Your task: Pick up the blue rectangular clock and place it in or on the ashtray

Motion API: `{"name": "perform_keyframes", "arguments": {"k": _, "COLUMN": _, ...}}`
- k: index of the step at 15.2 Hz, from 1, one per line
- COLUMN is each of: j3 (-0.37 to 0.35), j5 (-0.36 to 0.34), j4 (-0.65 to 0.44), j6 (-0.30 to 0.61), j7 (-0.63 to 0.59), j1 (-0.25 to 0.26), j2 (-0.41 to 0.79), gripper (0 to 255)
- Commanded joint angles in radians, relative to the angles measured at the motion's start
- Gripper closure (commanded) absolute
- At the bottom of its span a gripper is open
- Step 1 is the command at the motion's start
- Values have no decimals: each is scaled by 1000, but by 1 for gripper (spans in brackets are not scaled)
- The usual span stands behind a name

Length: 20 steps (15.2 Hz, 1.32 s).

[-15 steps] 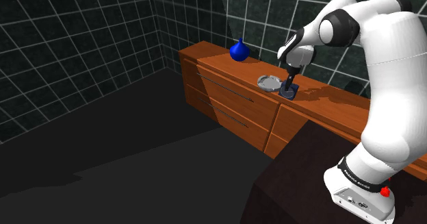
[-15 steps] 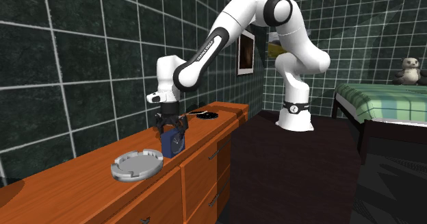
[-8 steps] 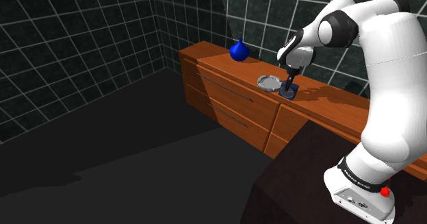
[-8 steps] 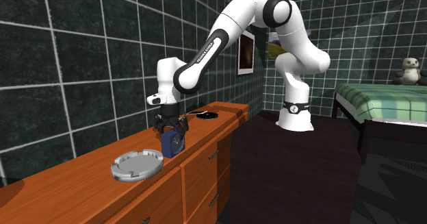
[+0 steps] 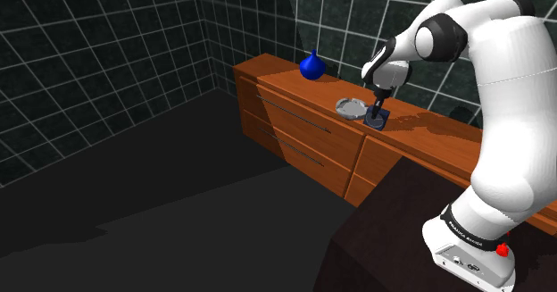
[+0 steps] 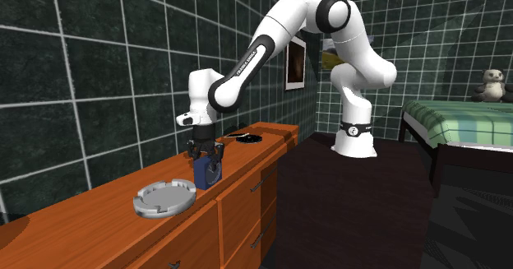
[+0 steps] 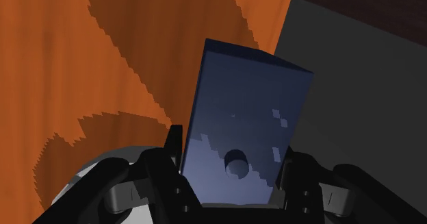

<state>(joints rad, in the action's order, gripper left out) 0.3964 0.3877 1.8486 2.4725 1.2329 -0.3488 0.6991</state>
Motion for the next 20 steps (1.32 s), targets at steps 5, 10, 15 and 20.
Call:
{"name": "perform_keyframes", "arguments": {"k": 5, "j3": 9, "j5": -9, "j4": 6, "j6": -15, "j7": -5, "j1": 7, "j2": -21, "gripper": 255}}
{"name": "perform_keyframes", "arguments": {"k": 10, "j3": 32, "j5": -34, "j4": 15, "j6": -56, "j7": -20, "j1": 24, "j2": -72, "gripper": 255}}
{"name": "perform_keyframes", "arguments": {"k": 15, "j3": 54, "j5": -60, "j4": 19, "j6": -100, "j7": -35, "j1": 40, "j2": -121, "gripper": 255}}
{"name": "perform_keyframes", "arguments": {"k": 20, "j3": 74, "j5": -86, "j4": 17, "j6": -145, "j7": -51, "j1": 54, "j2": -167, "gripper": 255}}
